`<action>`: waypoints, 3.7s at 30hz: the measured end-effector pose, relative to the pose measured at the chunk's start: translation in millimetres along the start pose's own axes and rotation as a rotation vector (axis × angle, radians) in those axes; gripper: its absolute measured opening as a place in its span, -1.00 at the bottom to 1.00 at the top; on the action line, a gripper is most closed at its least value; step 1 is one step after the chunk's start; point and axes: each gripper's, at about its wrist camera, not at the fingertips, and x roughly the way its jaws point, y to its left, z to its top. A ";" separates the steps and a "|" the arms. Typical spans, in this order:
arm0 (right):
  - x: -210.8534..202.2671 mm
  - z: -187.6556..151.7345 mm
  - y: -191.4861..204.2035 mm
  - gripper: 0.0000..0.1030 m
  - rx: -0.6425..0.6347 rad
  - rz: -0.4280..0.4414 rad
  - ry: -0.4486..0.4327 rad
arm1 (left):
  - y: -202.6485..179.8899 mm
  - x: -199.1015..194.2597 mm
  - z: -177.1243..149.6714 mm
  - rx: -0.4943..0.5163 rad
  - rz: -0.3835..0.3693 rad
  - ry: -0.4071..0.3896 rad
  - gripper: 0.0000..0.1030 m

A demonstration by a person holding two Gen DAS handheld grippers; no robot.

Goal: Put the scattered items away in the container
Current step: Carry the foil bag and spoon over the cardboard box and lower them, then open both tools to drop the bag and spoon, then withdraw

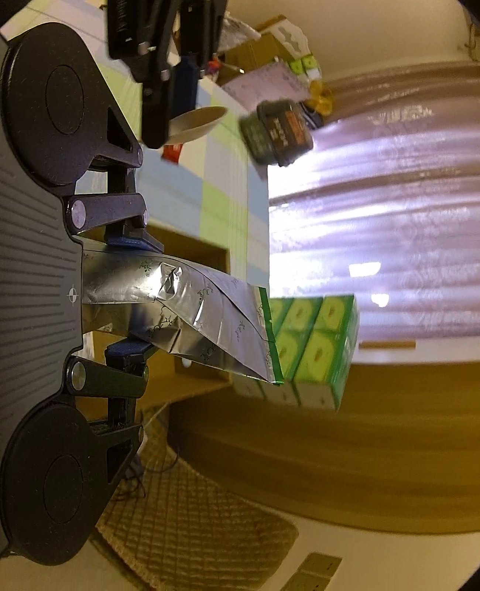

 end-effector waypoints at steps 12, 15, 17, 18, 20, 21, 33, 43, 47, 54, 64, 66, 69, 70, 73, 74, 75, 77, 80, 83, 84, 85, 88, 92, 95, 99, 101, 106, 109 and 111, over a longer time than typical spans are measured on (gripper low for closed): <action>24.5 -14.7 -43.8 -0.06 0.049 0.001 0.045 | -10.1 75.7 5.6 -0.102 -0.043 0.075 -0.52; 32.1 -18.4 -49.8 -0.06 0.055 0.005 0.051 | -4.4 89.5 -3.1 -0.127 -0.034 0.098 -0.52; 35.9 -20.0 -53.4 -0.06 0.059 0.008 0.057 | 1.3 95.6 -7.8 -0.147 -0.015 0.111 -0.17; 37.0 -20.7 -55.0 -0.06 0.060 0.008 0.060 | 4.4 97.1 -9.6 -0.158 -0.007 0.117 0.03; 38.5 -21.9 -57.0 -0.06 0.062 0.008 0.063 | 7.8 97.7 -12.7 -0.161 0.003 0.123 0.09; 39.3 -22.0 -57.1 -0.06 0.063 0.008 0.065 | 8.8 97.2 -14.0 -0.156 0.008 0.126 0.09; 40.8 -19.8 -51.1 -0.06 0.053 0.018 0.068 | 12.0 78.7 -26.0 -0.139 0.027 0.129 0.13; 46.5 -12.7 -51.9 0.05 0.078 0.051 0.073 | 14.2 70.5 -33.0 -0.147 0.032 0.128 0.16; 39.8 -7.0 -55.3 1.00 0.102 0.041 0.003 | 14.7 68.3 -33.7 -0.147 0.032 0.127 0.16; 32.2 -11.7 -56.9 1.00 0.108 0.018 0.005 | 17.6 62.6 -39.0 -0.151 0.043 0.125 0.20; 8.2 -35.1 -50.8 1.00 0.157 0.038 0.013 | 19.9 38.9 -54.9 -0.160 0.073 0.118 0.32; 3.7 -39.8 -44.4 1.00 0.156 0.050 0.013 | 20.6 31.8 -60.7 -0.162 0.086 0.119 0.35; -2.7 -47.7 -33.4 1.00 0.152 0.069 0.018 | 22.9 20.4 -70.7 -0.173 0.106 0.121 0.47; -4.3 -49.9 -29.4 1.00 0.148 0.075 0.021 | 24.1 15.9 -74.9 -0.179 0.114 0.120 0.50; -8.2 -54.9 -17.0 1.00 0.136 0.089 0.028 | 28.4 3.1 -87.3 -0.201 0.137 0.122 0.59; -9.5 -56.4 -13.0 1.00 0.131 0.093 0.030 | 29.7 -1.1 -91.0 -0.206 0.144 0.122 0.63; -10.8 -57.6 -9.1 1.00 0.126 0.097 0.032 | 31.2 -5.3 -94.3 -0.209 0.152 0.122 0.66; -13.7 -59.8 -0.3 1.00 0.114 0.101 0.037 | 33.4 -14.3 -101.3 -0.210 0.174 0.121 0.81; -17.6 -60.9 12.7 1.00 0.094 0.106 0.043 | 35.2 -29.0 -111.5 -0.191 0.223 0.116 0.93; -19.9 -60.9 25.4 1.00 0.076 0.111 0.046 | 38.0 -41.7 -120.8 -0.178 0.259 0.118 0.96; -20.3 -60.8 30.3 1.00 0.069 0.114 0.048 | 39.6 -45.5 -123.8 -0.176 0.268 0.119 0.96; -20.8 -60.7 35.1 1.00 0.063 0.116 0.049 | 41.6 -49.5 -126.8 -0.177 0.275 0.121 0.97; -21.6 -60.2 49.9 1.00 0.043 0.130 0.054 | 47.6 -60.5 -136.4 -0.187 0.294 0.125 0.97; -18.6 -60.4 69.4 1.00 0.006 0.147 0.066 | 55.1 -72.2 -150.8 -0.195 0.320 0.141 0.97; -15.5 -60.2 83.5 1.00 -0.018 0.163 0.074 | 63.4 -80.6 -162.5 -0.210 0.336 0.146 0.97; -11.1 -58.3 101.3 1.00 -0.050 0.184 0.080 | 79.0 -89.9 -177.4 -0.223 0.361 0.164 0.97; -7.4 -57.3 109.4 1.00 -0.068 0.192 0.085 | 88.3 -93.7 -183.1 -0.225 0.379 0.174 0.97; 5.9 -53.6 129.0 1.00 -0.125 0.213 0.106 | 112.5 -101.5 -191.2 -0.238 0.410 0.182 0.97; 15.7 -51.1 141.6 1.00 -0.166 0.228 0.117 | 125.8 -102.3 -193.5 -0.236 0.427 0.187 0.97; 24.5 -48.7 151.1 1.00 -0.194 0.239 0.122 | 135.6 -101.1 -194.4 -0.232 0.433 0.191 0.97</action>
